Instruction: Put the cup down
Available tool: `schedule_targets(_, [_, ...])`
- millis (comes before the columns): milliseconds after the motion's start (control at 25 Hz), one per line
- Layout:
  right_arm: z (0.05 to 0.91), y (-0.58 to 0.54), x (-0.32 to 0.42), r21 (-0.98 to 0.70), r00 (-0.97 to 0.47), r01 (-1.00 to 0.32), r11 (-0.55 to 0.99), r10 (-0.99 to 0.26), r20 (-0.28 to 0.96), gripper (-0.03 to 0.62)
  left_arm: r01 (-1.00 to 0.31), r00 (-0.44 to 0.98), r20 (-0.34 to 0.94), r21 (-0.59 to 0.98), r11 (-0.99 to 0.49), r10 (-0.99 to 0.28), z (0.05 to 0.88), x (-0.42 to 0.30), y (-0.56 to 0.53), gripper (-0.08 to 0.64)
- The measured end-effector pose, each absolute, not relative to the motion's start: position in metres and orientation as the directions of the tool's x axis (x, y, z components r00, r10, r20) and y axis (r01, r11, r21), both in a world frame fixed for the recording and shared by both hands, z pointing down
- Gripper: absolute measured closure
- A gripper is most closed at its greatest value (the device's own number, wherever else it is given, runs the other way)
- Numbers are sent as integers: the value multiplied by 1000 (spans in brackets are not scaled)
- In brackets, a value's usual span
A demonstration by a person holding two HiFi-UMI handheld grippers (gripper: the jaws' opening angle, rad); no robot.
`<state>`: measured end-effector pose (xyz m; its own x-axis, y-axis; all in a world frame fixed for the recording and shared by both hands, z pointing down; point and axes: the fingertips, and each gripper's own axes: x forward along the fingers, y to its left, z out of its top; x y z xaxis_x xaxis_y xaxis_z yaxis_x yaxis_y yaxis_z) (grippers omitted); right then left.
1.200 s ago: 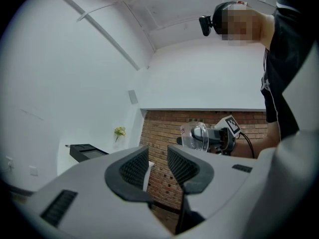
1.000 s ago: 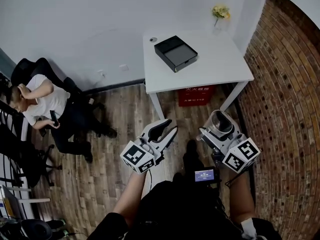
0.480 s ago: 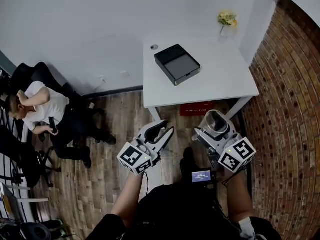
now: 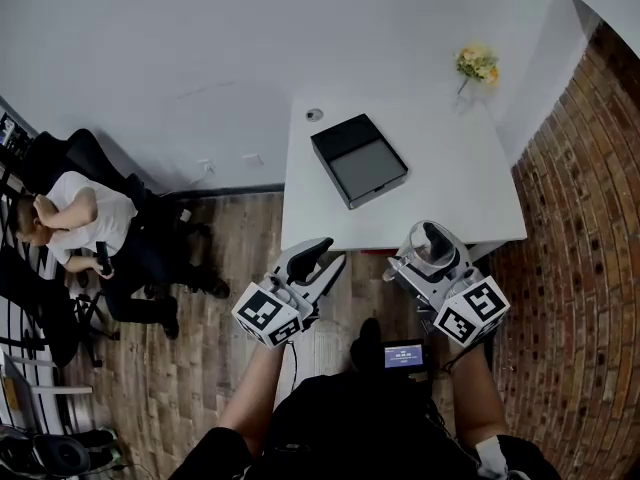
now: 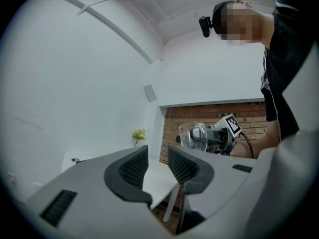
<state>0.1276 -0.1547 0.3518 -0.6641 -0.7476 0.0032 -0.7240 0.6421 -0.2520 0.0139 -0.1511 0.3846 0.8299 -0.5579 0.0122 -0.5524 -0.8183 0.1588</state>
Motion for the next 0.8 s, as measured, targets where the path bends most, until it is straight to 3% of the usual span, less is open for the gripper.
schedule_targets(800, [354, -291, 126, -222, -710, -691, 688, -704, 25, 178, -630, 772, 12, 145, -763, -635, 374, 15, -278, 433])
